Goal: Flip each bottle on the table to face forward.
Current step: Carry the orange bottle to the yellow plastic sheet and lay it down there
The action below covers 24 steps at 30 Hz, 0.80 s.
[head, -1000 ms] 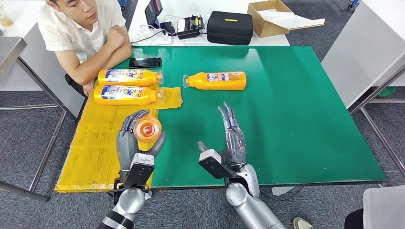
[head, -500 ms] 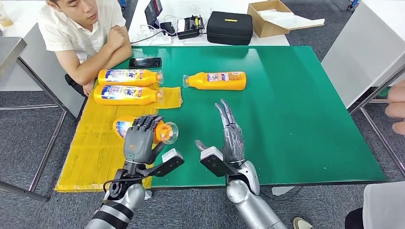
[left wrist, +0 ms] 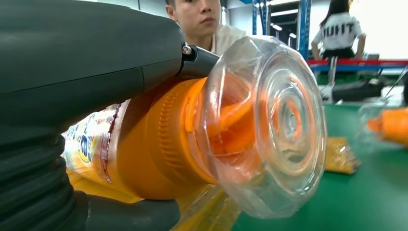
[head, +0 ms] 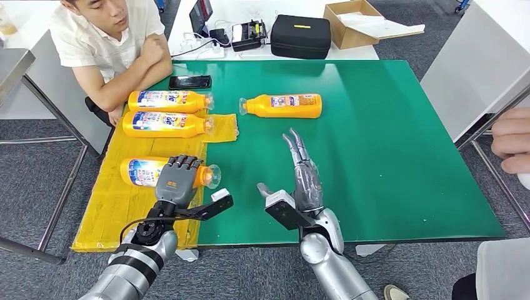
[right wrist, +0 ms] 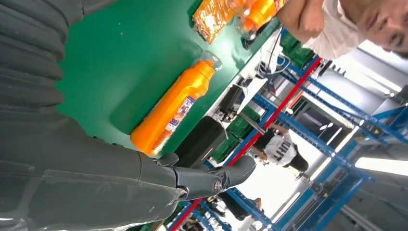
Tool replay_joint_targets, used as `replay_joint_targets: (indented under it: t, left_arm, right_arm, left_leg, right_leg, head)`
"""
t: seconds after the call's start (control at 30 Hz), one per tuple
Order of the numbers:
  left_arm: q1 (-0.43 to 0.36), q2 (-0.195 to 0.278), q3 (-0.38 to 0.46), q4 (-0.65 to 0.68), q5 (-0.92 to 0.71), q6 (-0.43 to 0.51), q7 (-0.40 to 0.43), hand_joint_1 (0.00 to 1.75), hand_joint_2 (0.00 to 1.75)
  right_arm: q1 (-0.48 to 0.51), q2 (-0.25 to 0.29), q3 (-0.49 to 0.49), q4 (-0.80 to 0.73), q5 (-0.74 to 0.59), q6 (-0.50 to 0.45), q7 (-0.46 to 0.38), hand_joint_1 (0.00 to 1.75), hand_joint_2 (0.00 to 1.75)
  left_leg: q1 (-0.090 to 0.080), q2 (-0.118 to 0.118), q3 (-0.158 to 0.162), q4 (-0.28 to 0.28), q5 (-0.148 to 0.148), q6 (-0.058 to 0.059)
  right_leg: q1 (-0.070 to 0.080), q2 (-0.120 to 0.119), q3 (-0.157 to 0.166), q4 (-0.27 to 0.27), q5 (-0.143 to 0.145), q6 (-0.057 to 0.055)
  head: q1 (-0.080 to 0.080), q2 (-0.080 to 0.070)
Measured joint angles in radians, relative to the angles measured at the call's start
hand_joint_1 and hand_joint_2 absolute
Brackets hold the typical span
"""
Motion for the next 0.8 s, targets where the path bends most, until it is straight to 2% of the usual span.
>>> replay_joint_targets:
  t: [0.27,0.47,0.5,0.6,0.63,0.8]
  left_arm:
    - [-0.05,0.001,-0.001,0.097,-0.056,-0.075,0.032,1.75,1.75]
    - [-0.058,-0.002,-0.001,0.126,-0.055,-0.084,0.031,1.75,1.75]
    - [-0.058,-0.002,-0.001,0.129,-0.054,-0.084,0.03,1.62,1.75]
    - [-0.06,-0.003,0.0,0.136,-0.047,-0.094,0.024,0.36,1.75]
    - [-0.06,-0.004,0.0,0.138,-0.04,-0.104,0.02,0.05,1.75]
    - [-0.077,-0.019,0.0,0.149,-0.021,-0.19,0.01,0.0,1.75]
  right_arm:
    - [0.007,0.002,-0.001,0.0,0.01,0.009,0.001,0.0,1.75]
    - [0.009,0.002,-0.001,0.0,0.012,0.018,0.001,0.0,1.75]
    - [0.009,0.002,-0.001,0.0,0.013,0.018,0.001,0.0,1.75]
    - [0.009,0.002,-0.001,0.0,0.013,0.018,0.001,0.0,1.75]
    - [0.009,0.002,-0.002,0.0,0.013,0.018,0.001,0.0,1.75]
    - [0.014,0.004,-0.011,0.001,0.013,0.023,0.002,0.0,1.75]
  left_leg:
    - [0.0,0.0,0.0,0.0,0.0,0.0]
    - [0.0,0.0,0.0,0.0,0.0,0.0]
    - [0.0,0.0,0.0,0.0,0.0,0.0]
    - [0.0,0.0,0.0,0.0,0.0,0.0]
    - [0.0,0.0,0.0,0.0,0.0,-0.001]
    - [0.0,-0.001,0.0,0.0,0.001,-0.001]
  right_leg:
    - [0.0,0.0,0.0,0.001,0.0,0.0]
    - [0.0,0.0,0.0,0.001,0.0,0.0]
    - [0.0,0.0,0.0,0.001,0.0,0.0]
    - [0.0,0.0,0.0,0.001,0.0,0.0]
    - [0.0,0.0,0.0,0.001,0.0,0.0]
    - [0.0,0.0,0.0,0.001,0.0,0.0]
  head:
    - [0.0,0.0]
    - [0.0,0.0]
    - [0.0,0.0]
    - [0.0,0.0]
    - [0.0,0.0]
    - [0.0,0.0]
